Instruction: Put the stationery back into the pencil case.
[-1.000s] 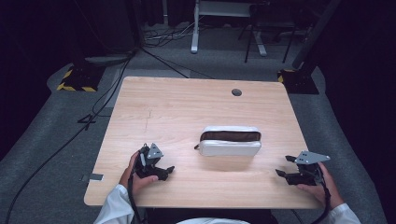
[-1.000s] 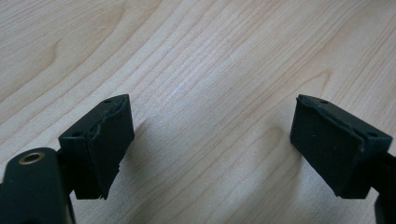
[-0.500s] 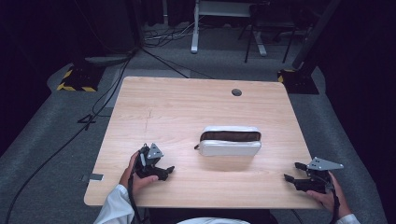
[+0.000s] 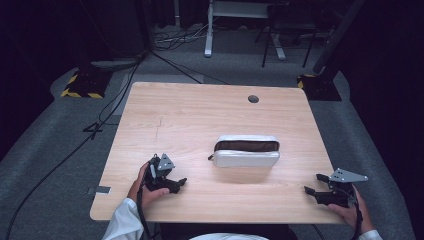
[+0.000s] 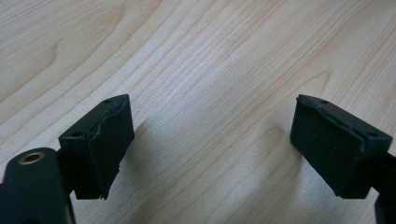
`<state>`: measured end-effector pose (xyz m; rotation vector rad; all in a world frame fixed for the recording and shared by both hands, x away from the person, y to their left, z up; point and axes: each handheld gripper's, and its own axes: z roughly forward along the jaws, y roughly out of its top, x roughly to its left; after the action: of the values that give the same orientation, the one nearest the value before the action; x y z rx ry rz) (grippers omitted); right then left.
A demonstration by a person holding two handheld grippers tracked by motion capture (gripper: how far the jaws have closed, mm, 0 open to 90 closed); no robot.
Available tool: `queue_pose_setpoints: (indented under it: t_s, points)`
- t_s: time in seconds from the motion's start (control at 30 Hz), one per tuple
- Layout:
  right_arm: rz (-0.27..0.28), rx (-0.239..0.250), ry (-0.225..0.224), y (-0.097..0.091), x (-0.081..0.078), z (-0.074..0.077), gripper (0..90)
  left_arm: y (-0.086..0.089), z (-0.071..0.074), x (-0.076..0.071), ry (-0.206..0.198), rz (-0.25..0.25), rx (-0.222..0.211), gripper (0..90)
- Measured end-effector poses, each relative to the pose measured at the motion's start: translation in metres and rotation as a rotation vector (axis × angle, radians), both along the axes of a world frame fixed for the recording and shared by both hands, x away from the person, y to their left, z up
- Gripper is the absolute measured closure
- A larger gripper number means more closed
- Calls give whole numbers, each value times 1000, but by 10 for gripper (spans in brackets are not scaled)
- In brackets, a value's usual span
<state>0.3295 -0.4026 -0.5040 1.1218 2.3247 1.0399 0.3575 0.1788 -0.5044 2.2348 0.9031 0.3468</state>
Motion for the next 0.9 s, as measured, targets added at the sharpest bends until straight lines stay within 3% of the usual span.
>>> queue_pose_setpoints:
  t_s: [0.17,0.9]
  points:
    - [-34,0,1,-1,0,0,235,0,0,0,0,-1,0,141]
    - [-35,1,2,-1,0,0,235,0,0,0,-3,0,4,139]
